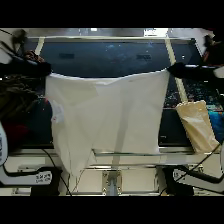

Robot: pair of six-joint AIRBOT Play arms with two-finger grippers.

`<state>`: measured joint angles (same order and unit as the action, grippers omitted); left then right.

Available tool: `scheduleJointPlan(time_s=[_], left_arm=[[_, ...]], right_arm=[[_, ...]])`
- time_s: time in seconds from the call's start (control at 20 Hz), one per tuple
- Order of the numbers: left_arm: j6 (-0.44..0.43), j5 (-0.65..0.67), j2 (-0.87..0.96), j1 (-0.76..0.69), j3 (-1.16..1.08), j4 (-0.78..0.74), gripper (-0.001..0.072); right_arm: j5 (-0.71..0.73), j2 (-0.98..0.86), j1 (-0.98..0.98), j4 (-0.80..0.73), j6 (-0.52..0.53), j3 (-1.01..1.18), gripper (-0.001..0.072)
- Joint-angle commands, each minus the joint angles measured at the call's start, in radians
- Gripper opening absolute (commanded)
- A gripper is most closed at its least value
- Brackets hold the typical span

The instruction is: Fold the shirts.

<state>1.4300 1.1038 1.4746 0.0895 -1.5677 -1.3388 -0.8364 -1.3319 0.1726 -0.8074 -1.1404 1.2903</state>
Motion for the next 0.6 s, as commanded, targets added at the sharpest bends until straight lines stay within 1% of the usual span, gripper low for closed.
scheduleJointPlan(time_s=[0.0, 0.1, 0.15, 0.25, 0.35, 0.45, 0.55], left_arm=[[0.138, -0.195, 0.195, -0.052, 0.007, -0.168, 0.001], [0.141, -0.229, 0.223, -0.051, -0.043, -0.192, 0.0009], [0.141, -0.221, 0.222, -0.051, -0.069, -0.215, 0.001], [0.135, -0.147, 0.219, -0.051, -0.125, -0.216, 0.001], [0.085, -0.054, 0.19, -0.053, -0.136, -0.194, 0.001], [0.038, 0.055, 0.153, -0.053, -0.136, -0.195, 0.001], [0.003, 0.108, 0.113, -0.053, -0.112, -0.178, 0.001]], right_arm=[[0.329, -0.183, -0.085, 0.016, 0.006, -0.023, 0.0029], [0.415, -0.192, -0.077, 0.019, 0.018, -0.023, 0.0029], [0.404, -0.19, -0.064, 0.018, 0.017, -0.015, 0.0029], [0.291, -0.19, -0.051, -0.019, 0.017, 0.022, 0.0029], [0.159, -0.184, -0.05, -0.063, 0.016, 0.056, 0.0029], [0.06, -0.155, -0.056, -0.092, 0.013, 0.062, 0.003], [-0.026, -0.124, -0.058, -0.138, 0.004, 0.062, 0.003]])
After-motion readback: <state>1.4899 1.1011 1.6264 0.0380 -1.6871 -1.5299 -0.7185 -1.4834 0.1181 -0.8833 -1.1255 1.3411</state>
